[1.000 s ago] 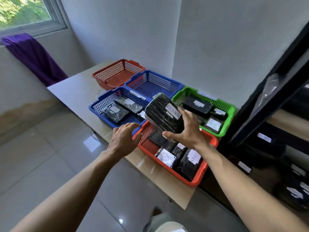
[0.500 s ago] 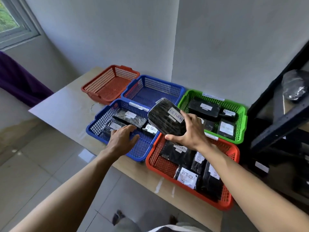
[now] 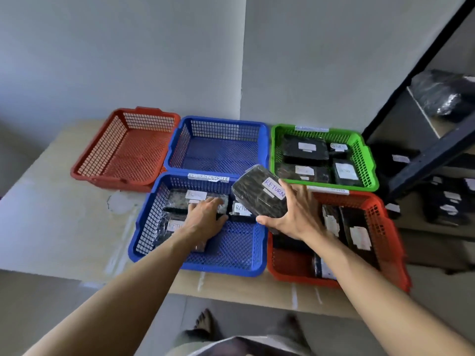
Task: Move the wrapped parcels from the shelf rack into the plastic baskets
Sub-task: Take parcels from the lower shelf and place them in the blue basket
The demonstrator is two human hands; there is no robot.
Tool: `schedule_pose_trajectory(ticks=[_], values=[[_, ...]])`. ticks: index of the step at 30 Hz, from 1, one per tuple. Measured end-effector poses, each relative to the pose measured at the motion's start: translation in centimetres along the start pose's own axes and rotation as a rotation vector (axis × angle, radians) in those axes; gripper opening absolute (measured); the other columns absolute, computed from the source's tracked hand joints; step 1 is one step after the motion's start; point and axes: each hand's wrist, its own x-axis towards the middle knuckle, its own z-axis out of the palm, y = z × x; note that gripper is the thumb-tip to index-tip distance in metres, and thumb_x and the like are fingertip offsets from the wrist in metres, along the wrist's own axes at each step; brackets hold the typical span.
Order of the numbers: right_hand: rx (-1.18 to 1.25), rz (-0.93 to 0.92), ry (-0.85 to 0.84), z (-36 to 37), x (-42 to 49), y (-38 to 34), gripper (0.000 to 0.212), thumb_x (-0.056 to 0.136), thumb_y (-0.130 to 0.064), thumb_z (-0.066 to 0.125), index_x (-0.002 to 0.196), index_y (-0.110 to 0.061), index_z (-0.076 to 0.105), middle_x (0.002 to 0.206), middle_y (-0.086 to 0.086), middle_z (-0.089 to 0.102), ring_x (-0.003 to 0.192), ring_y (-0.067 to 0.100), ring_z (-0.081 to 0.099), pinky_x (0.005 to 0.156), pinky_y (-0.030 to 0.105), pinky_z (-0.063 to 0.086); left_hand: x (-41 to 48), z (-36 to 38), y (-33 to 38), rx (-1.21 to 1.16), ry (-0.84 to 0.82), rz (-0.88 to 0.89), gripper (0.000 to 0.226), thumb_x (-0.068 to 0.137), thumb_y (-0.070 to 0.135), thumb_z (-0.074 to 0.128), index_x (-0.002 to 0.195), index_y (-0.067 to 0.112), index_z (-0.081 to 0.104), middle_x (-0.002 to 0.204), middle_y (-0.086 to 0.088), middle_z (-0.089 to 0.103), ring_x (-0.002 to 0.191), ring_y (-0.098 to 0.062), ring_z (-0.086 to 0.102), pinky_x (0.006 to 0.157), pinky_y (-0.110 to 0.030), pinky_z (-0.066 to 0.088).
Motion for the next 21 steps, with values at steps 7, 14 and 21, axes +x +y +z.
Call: schedule_pose_trajectory(ticks=[7, 14, 21], values=[[0.121, 0.206, 0.068, 1.7, -2.5, -3.2, 0.128, 0.051, -0.091, 0.056, 0.153, -0.025, 0.016, 0.126, 0.012, 0.04, 0.119, 0.028, 0.039, 0.102, 0.043, 0.036, 3.3, 2.4, 0.2, 0.069, -0.151, 0.185, 0.064, 0.087, 0.04, 0.061, 0.142, 0.021, 0.032, 0.142, -0.003, 0.04, 0.132, -0.027, 0.035, 0.11, -0.051, 0.024], [0.17, 0.323, 0.043, 1.2, -3.1, -4.6, 0.128, 0.052, -0.09, 0.055, 0.154, -0.03, 0.007, 0.116, 0.009, 0.037, 0.11, 0.025, 0.041, 0.098, 0.036, 0.038, 6.0, 5.2, 0.6, 0.134, -0.276, 0.289, 0.077, 0.089, 0.037, 0.06, 0.149, 0.019, 0.017, 0.157, -0.003, 0.017, 0.144, -0.031, 0.012, 0.111, -0.064, 0.007], [0.123, 0.363, 0.038, 1.0, -3.3, -5.4, 0.125, 0.054, -0.09, 0.054, 0.154, -0.031, 0.007, 0.117, 0.009, 0.039, 0.112, 0.026, 0.042, 0.096, 0.036, 0.037, 6.7, 5.8, 0.3, 0.101, -0.195, 0.318, 0.055, 0.088, 0.028, 0.062, 0.134, 0.022, 0.033, 0.122, -0.004, 0.041, 0.122, -0.024, 0.044, 0.111, -0.059, 0.007]])
